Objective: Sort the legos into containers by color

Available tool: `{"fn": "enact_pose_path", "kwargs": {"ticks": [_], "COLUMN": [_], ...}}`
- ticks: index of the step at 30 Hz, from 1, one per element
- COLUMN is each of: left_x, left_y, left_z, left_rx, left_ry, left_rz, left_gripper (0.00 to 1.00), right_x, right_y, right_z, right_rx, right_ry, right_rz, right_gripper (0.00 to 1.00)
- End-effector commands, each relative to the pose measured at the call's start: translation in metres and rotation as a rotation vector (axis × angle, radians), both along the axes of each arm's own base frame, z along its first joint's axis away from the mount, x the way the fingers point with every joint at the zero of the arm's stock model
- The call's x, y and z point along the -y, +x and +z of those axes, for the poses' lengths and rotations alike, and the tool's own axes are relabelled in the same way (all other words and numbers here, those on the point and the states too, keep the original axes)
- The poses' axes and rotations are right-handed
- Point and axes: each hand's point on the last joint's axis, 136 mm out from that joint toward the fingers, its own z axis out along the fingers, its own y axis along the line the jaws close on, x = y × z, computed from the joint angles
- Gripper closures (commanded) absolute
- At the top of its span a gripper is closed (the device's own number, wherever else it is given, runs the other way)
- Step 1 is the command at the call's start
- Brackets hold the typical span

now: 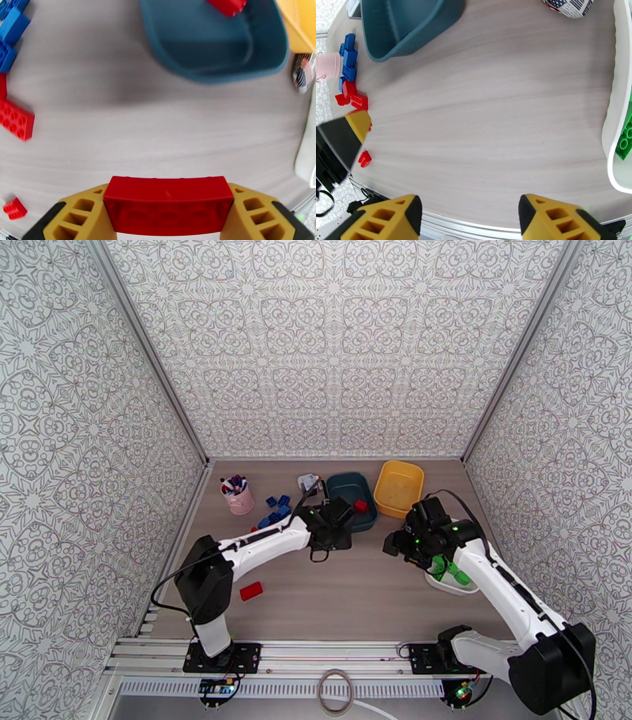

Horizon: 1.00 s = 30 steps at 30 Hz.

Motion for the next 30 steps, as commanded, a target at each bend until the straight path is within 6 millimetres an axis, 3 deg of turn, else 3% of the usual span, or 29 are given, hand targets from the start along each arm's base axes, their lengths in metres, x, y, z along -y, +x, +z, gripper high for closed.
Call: {"fn": "enact_pose_path", "kwargs": {"ticks": [1,8,12,16,19,24,30], "left_x": [0.014,0.034,0.043,0.045,0.038,0.006,-0.07], "left_y": [0.03,0.08,0.097,0.104,0.103,0.088,0.052], "left_z": [0.018,0.018,0.017,0.032,0.04,0.06,0.071], "left_rx": [0.025,0.014,0.019,0.056,0.075,0.118,0.14], "left_ry": [-0.056,-0.044,-0.037,-0.044,-0.032,0.022,0.107], "left_rz": [-0.044,-0.081,-0.083,-0.083,-0.077,-0.036,0.098], "left_gripper": [0.57,0.5,0.21,0.09,0.08,0.07,0.07], "right_x": [-0.009,-0.007,-0.007,-0.006,-0.007,-0.018,-0.053], "right_y": [0.011,0.013,0.016,0.017,0.019,0.026,0.037], "right_z": [0.013,0.016,0.019,0.02,0.019,0.019,0.019], "right_rx": [0.042,0.051,0.057,0.058,0.054,0.057,0.061], "right_ry": [0.043,0.04,0.041,0.032,0.03,0.026,0.005], "right_rz": [-0.016,-0.039,-0.049,-0.046,-0.042,-0.005,0.092], "right_gripper": [0.31,0.31,0.31,0.31,0.31,0.32,0.32]}}
